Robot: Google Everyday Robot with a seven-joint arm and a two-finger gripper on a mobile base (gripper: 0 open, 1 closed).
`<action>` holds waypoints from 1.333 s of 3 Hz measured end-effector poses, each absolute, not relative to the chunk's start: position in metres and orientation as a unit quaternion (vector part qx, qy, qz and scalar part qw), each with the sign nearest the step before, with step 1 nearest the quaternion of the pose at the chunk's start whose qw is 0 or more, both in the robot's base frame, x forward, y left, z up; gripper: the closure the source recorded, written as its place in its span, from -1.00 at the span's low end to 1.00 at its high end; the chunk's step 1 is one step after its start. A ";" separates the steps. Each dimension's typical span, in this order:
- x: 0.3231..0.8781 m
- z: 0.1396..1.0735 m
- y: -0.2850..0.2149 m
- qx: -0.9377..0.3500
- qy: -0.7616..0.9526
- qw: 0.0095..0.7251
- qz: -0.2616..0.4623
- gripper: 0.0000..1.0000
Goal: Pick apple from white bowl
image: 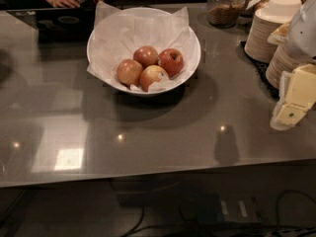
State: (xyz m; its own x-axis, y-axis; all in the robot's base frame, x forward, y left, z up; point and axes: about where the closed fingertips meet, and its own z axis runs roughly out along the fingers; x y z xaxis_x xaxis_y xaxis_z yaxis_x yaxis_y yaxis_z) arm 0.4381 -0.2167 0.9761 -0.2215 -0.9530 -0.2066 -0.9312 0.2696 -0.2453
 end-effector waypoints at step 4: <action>0.507 0.977 -0.153 -0.666 0.712 0.221 -0.015 -1.00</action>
Offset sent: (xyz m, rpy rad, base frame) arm 0.0231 0.0259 -0.0044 0.0051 -0.0387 0.0768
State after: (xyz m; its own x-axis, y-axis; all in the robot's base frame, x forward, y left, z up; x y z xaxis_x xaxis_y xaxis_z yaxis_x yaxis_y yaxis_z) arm 0.5071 -0.1526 0.9772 -0.0140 -0.9552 -0.2955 -0.9421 0.1116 -0.3162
